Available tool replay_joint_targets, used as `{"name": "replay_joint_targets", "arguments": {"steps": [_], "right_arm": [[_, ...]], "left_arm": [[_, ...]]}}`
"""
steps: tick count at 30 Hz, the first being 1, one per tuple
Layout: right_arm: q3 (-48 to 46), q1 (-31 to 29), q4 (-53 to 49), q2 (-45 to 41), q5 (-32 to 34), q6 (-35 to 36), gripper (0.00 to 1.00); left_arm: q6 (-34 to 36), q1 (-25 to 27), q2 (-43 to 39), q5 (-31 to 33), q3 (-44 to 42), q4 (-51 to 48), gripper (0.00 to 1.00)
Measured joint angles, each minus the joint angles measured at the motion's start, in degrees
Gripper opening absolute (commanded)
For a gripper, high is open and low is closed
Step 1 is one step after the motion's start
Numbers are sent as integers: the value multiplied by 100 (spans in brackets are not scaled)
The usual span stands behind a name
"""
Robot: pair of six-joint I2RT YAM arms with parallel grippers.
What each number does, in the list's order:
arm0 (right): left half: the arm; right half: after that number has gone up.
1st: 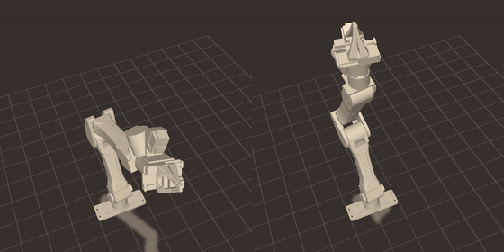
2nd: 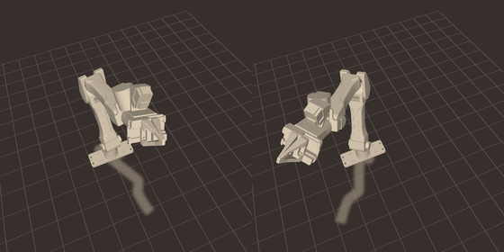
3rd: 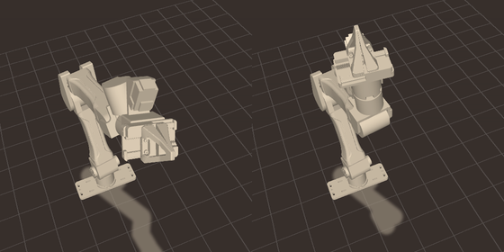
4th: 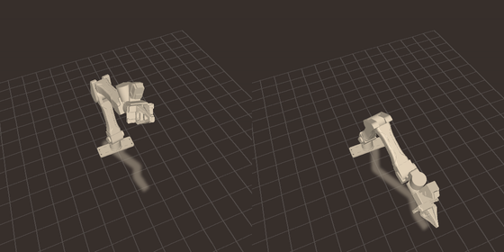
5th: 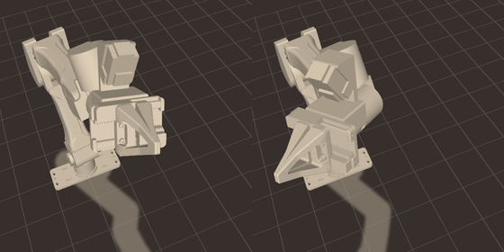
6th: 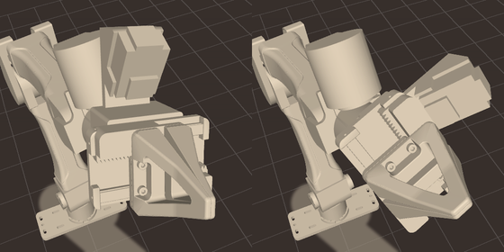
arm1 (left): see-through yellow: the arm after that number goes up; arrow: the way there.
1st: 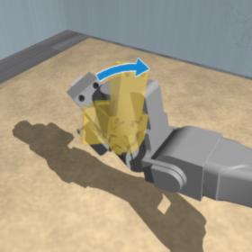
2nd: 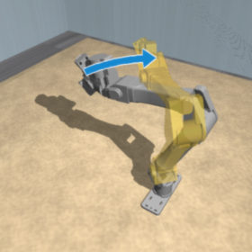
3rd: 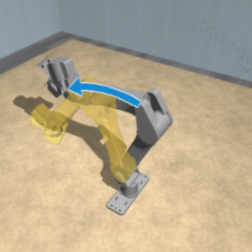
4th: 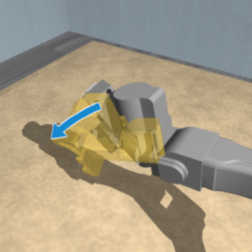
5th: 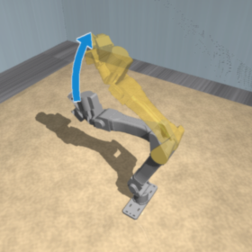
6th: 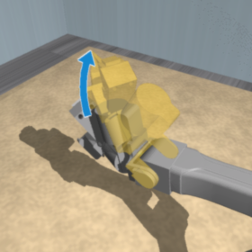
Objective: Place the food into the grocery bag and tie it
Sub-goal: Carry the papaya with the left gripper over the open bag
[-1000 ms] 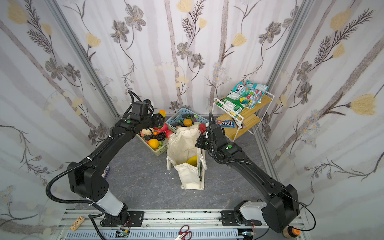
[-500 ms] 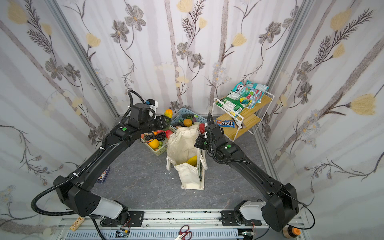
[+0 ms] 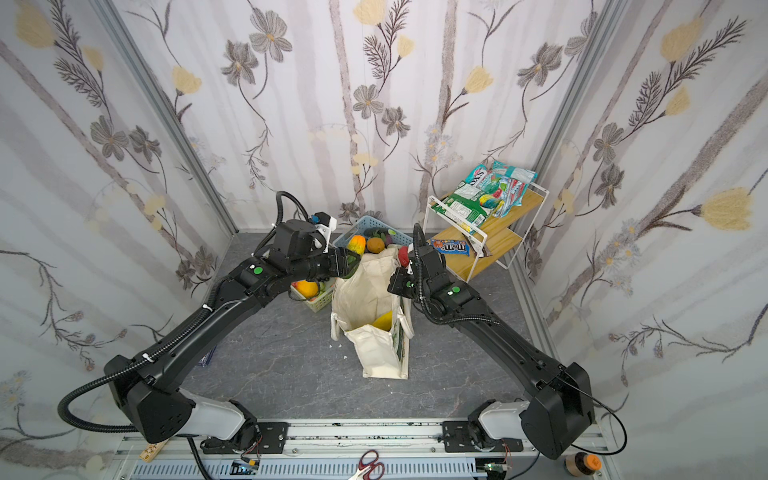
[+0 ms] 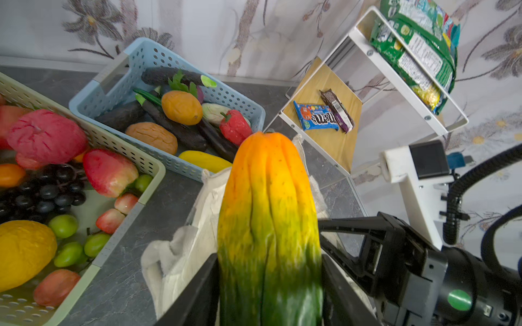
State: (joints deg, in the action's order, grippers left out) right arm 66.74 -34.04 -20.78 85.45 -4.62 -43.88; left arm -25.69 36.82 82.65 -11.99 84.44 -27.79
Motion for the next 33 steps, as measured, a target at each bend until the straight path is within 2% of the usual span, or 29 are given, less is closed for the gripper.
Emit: {"name": "replay_joint_targets", "arguments": {"steps": [14, 33], "right_arm": [[52, 0, -7, 63, -15, 7, 3], [44, 4, -4, 48, -17, 46, 3]], "left_arm": [[31, 516, 251, 35, -380, -92, 54], [240, 748, 955, 240, -485, -111, 54]]}}
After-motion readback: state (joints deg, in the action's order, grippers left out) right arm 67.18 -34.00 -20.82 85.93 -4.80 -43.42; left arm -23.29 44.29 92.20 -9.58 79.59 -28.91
